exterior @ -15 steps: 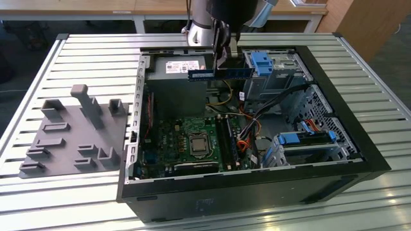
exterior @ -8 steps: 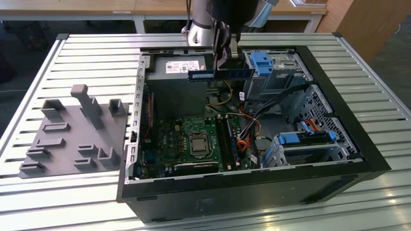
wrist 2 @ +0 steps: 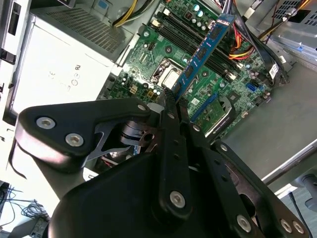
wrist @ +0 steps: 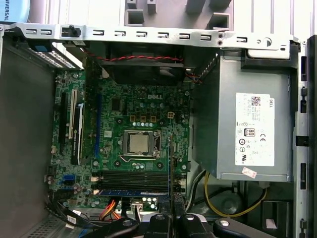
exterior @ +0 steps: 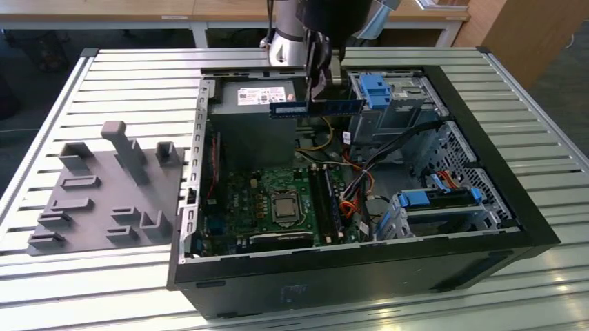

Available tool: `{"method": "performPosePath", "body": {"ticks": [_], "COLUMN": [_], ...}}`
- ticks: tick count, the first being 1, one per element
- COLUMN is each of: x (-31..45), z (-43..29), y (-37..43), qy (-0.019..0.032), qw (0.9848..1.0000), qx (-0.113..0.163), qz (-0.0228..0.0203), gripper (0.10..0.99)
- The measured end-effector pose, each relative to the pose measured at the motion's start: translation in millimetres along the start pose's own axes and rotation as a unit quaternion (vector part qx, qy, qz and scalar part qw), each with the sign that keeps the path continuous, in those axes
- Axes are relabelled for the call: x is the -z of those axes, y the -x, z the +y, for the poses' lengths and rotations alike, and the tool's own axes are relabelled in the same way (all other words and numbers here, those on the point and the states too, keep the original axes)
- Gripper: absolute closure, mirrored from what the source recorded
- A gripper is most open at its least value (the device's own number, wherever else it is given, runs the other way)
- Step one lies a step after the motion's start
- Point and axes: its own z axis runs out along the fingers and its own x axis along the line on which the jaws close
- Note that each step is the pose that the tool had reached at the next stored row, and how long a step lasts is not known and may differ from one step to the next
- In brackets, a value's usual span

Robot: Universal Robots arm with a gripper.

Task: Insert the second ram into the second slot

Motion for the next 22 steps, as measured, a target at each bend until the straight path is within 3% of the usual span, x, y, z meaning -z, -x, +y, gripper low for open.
{"method": "performPosePath", "body": {"ticks": [10,12,22], "x": [0.0,0.2,0.2], "z": [0.0,0.3,0.4], "y": [-1.8,-11.2,-13.0], "qy": [0.0000,0.0000,0.0000], "qw": [1.0000,1.0000,1.0000], "qx": [0.000,0.000,0.000], "qz": [0.0000,0.0000,0.0000], "gripper": [0.949,0.949,0.949]}}
